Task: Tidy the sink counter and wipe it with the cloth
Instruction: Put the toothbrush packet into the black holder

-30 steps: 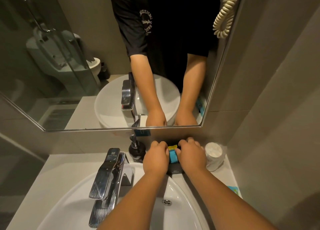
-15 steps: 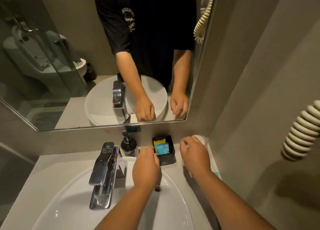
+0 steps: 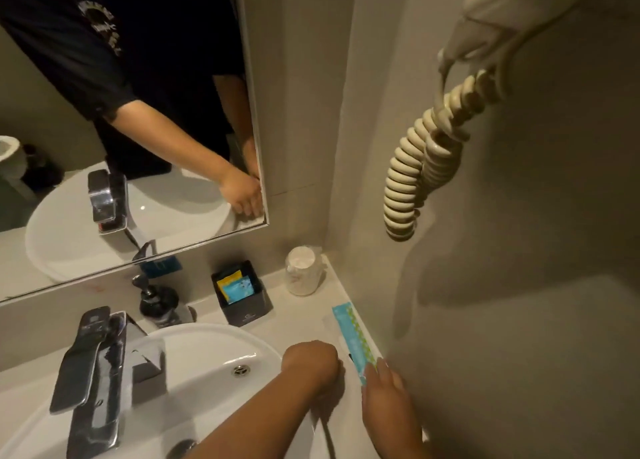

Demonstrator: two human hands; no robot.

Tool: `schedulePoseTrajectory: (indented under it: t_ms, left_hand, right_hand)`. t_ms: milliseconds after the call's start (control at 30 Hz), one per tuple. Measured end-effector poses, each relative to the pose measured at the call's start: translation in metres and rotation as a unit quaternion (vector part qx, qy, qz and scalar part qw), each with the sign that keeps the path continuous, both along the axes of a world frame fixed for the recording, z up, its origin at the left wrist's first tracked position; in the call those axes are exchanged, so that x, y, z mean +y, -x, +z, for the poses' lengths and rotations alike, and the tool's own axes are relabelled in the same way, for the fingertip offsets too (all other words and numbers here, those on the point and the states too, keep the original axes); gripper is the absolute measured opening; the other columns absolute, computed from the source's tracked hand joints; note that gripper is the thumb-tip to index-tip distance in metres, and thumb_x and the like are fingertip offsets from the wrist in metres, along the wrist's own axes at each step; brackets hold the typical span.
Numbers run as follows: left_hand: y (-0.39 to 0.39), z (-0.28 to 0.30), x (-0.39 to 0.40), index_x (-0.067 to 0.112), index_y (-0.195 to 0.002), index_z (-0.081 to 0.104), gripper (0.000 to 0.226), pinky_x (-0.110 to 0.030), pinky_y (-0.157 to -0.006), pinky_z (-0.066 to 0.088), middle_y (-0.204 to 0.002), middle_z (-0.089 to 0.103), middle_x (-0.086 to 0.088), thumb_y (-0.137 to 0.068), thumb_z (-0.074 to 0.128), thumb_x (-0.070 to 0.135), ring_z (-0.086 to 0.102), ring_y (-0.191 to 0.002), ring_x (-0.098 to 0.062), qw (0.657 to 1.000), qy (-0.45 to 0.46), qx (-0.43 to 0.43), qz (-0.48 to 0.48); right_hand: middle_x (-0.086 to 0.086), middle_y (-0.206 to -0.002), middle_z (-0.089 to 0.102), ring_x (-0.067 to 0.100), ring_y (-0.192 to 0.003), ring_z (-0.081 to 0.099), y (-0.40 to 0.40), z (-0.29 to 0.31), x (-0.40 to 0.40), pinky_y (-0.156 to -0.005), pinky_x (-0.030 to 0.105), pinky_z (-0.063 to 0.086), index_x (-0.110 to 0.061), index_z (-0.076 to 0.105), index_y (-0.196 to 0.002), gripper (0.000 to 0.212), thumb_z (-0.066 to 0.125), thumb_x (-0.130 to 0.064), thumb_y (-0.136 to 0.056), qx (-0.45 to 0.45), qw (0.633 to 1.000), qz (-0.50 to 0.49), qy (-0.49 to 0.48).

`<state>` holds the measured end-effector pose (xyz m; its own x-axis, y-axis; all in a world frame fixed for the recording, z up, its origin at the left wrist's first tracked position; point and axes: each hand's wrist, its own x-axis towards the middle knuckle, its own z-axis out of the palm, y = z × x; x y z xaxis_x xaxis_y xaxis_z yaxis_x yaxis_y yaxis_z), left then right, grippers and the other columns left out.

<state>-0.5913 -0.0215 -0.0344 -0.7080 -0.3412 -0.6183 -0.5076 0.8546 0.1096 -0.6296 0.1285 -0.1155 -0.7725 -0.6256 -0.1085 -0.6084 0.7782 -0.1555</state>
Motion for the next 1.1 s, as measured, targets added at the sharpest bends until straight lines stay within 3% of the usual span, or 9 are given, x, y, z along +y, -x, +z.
schedulePoseTrajectory:
  t_ms: [200, 367, 433, 533, 633, 700, 833, 933, 1100]
  left_hand:
    - [0.026, -0.021, 0.018, 0.012, -0.112, 0.061, 0.032, -0.029, -0.080, 0.043, -0.118, 0.065, -0.010, -0.094, 0.046, 0.034, 0.061, -0.109, -0.026, 0.958, -0.128, 0.111, 0.231]
    - [0.023, -0.029, 0.019, 0.007, -0.093, 0.063, 0.029, -0.030, -0.076, 0.048, -0.098, 0.069, -0.012, -0.092, 0.053, 0.034, 0.065, -0.093, -0.027, 0.901, -0.201, 0.147, 0.354]
    - [0.023, -0.026, 0.016, 0.009, -0.076, 0.063, 0.021, -0.030, -0.071, 0.055, -0.078, 0.068, -0.012, -0.089, 0.060, 0.025, 0.064, -0.072, -0.023, 0.862, -0.251, 0.184, 0.401]
    - [0.022, -0.013, 0.008, 0.010, -0.072, 0.060, 0.017, -0.018, -0.048, 0.048, -0.064, 0.060, -0.006, -0.088, 0.064, 0.013, 0.054, -0.055, -0.014, 0.799, -0.315, 0.220, 0.463]
    - [0.018, 0.003, -0.006, 0.010, -0.094, 0.061, 0.017, -0.029, -0.071, 0.052, -0.087, 0.067, -0.012, -0.088, 0.062, 0.025, 0.066, -0.075, -0.024, 0.771, -0.313, 0.269, 0.484]
    - [0.010, 0.022, -0.018, 0.010, -0.096, 0.062, 0.018, -0.029, -0.067, 0.051, -0.089, 0.068, -0.010, -0.090, 0.059, 0.027, 0.066, -0.075, -0.023, 0.751, -0.324, 0.300, 0.490]
    - [-0.015, 0.058, -0.045, 0.016, -0.067, 0.063, 0.022, -0.016, -0.042, 0.036, -0.063, 0.058, 0.003, -0.088, 0.057, 0.012, 0.046, -0.055, -0.010, 0.726, -0.329, 0.377, 0.472]
    - [-0.036, 0.084, -0.071, 0.016, -0.068, 0.065, 0.021, -0.026, -0.053, 0.048, -0.064, 0.061, 0.002, -0.088, 0.060, 0.017, 0.052, -0.059, -0.014, 0.718, -0.284, 0.451, 0.448]
    - [-0.060, 0.115, -0.118, 0.026, -0.082, 0.071, 0.013, -0.036, -0.076, 0.054, -0.082, 0.073, 0.005, -0.090, 0.062, 0.021, 0.067, -0.079, -0.014, 0.679, -0.174, 0.559, 0.443]
  right_hand:
    - [0.001, -0.067, 0.059, 0.023, -0.057, 0.060, 0.003, 0.003, -0.004, -0.047, 0.035, 0.052, -0.022, 0.064, -0.075, 0.035, 0.089, -0.026, -0.050, 0.020, 0.999, -0.014, 0.039]
    - [0.007, -0.103, 0.068, 0.028, -0.096, 0.066, 0.007, 0.008, 0.002, -0.081, 0.035, 0.054, -0.018, 0.059, -0.120, 0.048, 0.074, -0.023, -0.075, -0.099, 0.982, -0.093, 0.133]
    - [0.006, -0.113, 0.069, 0.026, -0.106, 0.063, 0.009, 0.018, 0.002, -0.092, 0.034, 0.048, -0.024, 0.058, -0.124, 0.045, 0.068, -0.023, -0.080, -0.228, 0.947, -0.131, 0.184]
    - [0.004, -0.082, 0.075, 0.020, -0.078, 0.069, 0.011, 0.038, 0.002, -0.081, 0.041, 0.056, -0.036, 0.071, -0.090, 0.031, 0.074, -0.032, -0.059, -0.371, 0.853, -0.200, 0.306]
    - [0.010, -0.074, 0.075, 0.018, -0.068, 0.068, 0.012, 0.057, -0.005, -0.069, 0.035, 0.054, -0.017, 0.075, -0.083, 0.019, 0.078, -0.016, -0.064, -0.468, 0.765, -0.214, 0.387]
    - [0.015, -0.078, 0.076, 0.024, -0.072, 0.070, 0.010, 0.072, -0.016, -0.073, 0.038, 0.054, -0.013, 0.076, -0.083, 0.015, 0.072, 0.000, -0.077, -0.496, 0.746, -0.195, 0.400]
    - [0.012, -0.068, 0.071, 0.022, -0.062, 0.062, 0.006, 0.105, -0.054, -0.064, 0.034, 0.049, -0.009, 0.072, -0.075, 0.010, 0.075, -0.013, -0.067, -0.501, 0.764, -0.137, 0.384]
    - [-0.004, -0.057, 0.061, 0.009, -0.054, 0.052, 0.010, 0.132, -0.098, -0.054, 0.024, 0.042, -0.013, 0.068, -0.075, 0.009, 0.065, -0.009, -0.082, -0.455, 0.819, -0.047, 0.345]
    - [-0.002, -0.072, 0.069, 0.012, -0.069, 0.062, 0.023, 0.174, -0.186, -0.072, 0.036, 0.049, -0.021, 0.067, -0.077, 0.006, 0.066, -0.021, -0.083, -0.318, 0.883, 0.121, 0.323]
